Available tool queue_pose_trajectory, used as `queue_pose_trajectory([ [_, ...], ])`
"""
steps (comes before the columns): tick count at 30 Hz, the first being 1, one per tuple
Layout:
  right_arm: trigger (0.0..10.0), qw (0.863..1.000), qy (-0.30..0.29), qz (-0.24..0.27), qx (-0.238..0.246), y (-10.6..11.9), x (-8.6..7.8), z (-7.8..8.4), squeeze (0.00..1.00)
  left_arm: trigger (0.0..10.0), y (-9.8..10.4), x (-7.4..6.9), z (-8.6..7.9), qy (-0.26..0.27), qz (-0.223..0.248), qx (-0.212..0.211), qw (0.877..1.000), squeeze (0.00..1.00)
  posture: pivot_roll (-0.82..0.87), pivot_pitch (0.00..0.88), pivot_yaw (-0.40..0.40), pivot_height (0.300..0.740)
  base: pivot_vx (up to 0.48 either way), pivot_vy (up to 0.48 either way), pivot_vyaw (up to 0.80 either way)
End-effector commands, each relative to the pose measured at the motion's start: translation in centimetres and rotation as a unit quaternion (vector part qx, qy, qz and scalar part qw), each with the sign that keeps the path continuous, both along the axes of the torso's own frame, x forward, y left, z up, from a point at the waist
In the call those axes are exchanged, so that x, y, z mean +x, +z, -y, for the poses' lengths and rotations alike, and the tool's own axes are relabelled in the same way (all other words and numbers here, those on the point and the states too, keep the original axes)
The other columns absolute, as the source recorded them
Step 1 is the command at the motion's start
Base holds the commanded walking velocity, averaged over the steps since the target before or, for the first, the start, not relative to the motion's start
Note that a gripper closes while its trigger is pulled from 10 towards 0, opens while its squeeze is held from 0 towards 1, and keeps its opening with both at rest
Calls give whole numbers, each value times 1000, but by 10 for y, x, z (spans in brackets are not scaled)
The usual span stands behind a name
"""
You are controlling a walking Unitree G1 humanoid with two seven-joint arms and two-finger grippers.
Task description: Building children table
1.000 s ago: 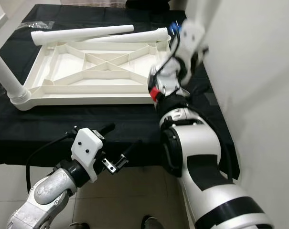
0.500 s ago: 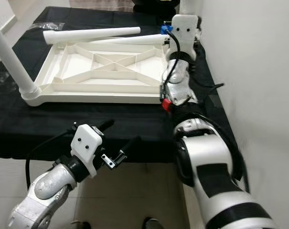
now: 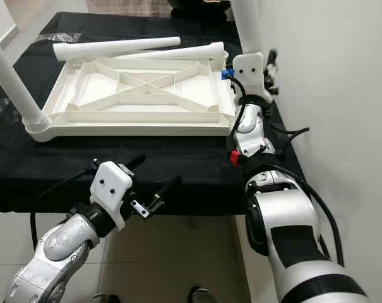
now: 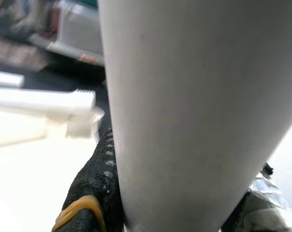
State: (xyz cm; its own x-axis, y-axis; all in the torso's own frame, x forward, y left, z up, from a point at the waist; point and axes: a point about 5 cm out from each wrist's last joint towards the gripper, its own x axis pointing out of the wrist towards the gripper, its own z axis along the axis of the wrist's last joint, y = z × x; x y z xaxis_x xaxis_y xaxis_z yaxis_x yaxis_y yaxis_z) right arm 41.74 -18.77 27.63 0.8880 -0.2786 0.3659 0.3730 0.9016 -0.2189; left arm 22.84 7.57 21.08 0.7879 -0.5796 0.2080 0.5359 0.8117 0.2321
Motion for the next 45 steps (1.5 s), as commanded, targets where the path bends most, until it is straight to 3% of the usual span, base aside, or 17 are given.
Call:
queue_pose_trajectory([
  [1, 0, 1000, 4, 0, 13, 7, 1, 0, 0, 10000, 3, -4, -2, 4, -1, -3, 1000, 0, 123, 303, -29, 740, 0, 0, 0],
  [9, 0, 998, -23, 44, -24, 38, 0, 7, 0, 10000, 16, -12, -11, 17, 10, -5, 1000, 0, 144, 372, -39, 740, 0, 0, 0],
  [12, 0, 996, -36, 74, -41, 61, -3, 12, 0, 10000, 17, -14, -13, 24, 6, -7, 1000, 0, 144, 389, -35, 740, 0, 0, 0],
  [14, 0, 997, -27, 59, -39, 62, -1, 13, 0, 10000, 18, -15, -14, 21, 6, -4, 1000, 0, 136, 398, -32, 740, 0, 0, 0],
  [19, 0, 1000, -4, 4, -10, 38, 3, 13, 0, 10000, 23, -15, -16, 24, 9, 0, 1000, 0, 141, 415, -26, 740, 0, 0, 0],
  [22, 0, 999, -9, -23, -27, 12, 3, 10, 0, 10000, 27, -19, -18, 25, 13, 5, 1000, 0, 160, 425, -22, 740, 0, 0, 0],
  [27, 0, 997, 1, -53, -64, -11, 2, 0, 0, 10000, 30, -22, -18, 26, 14, 6, 1000, 0, 175, 424, -21, 740, 0, 0, 0],
  [30, 0, 997, 13, -65, -33, -20, 3, -3, 0, 10000, 30, -23, -20, 29, 10, 9, 999, 0, 186, 423, -18, 740, 0, 0, 0],
  [31, 0, 997, 30, -72, 9, -22, 3, -6, 0, 10000, 31, -23, -22, 36, 5, 7, 999, 0, 185, 419, -16, 740, 0, 0, 0],
  [32, 0, 997, 30, -72, 9, -22, 3, -6, 0, 10000, 31, -23, -22, 36, 5, 7, 999, 0, 185, 419, -16, 740, 0, 0, 0],
  [34, 0, 991, 63, -79, 90, -24, 5, -12, 0, 10000, 30, -24, -23, 39, 2, 8, 999, 0, 175, 406, -18, 740, 0, 0, 0],
  [36, 0, 991, 63, -79, 90, -24, 5, -12, 0, 10000, 30, -24, -23, 39, 2, 8, 999, 0, 175, 406, -18, 740, 0, 0, 0],
  [38, 0, 981, 98, -73, 151, -21, 7, -27, 0, 10000, 27, -21, -21, 33, -1, 9, 999, 0, 154, 387, -16, 740, 0, 0, 0],
  [41, 0, 976, 108, -71, 175, -19, 8, -34, 0, 10000, 27, -19, -20, 32, -2, 9, 999, 0, 154, 387, -16, 740, 0, 0, 0],
  [43, 0, 968, 140, -65, 199, -15, 8, -55, 0, 10000, 24, -16, -18, 29, -3, 12, 1000, 0, 141, 361, -19, 740, 0, 0, 0],
  [44, 0, 968, 140, -65, 199, -15, 8, -55, 0, 10000, 24, -16, -18, 29, -3, 12, 1000, 0, 141, 361, -19, 740, 0, 0, 0],
  [45, 0, 963, 160, -62, 208, -13, 8, -69, 0, 10000, 23, -15, -18, 29, -3, 14, 999, 0, 140, 355, -18, 740, 0, 0, 0],
])
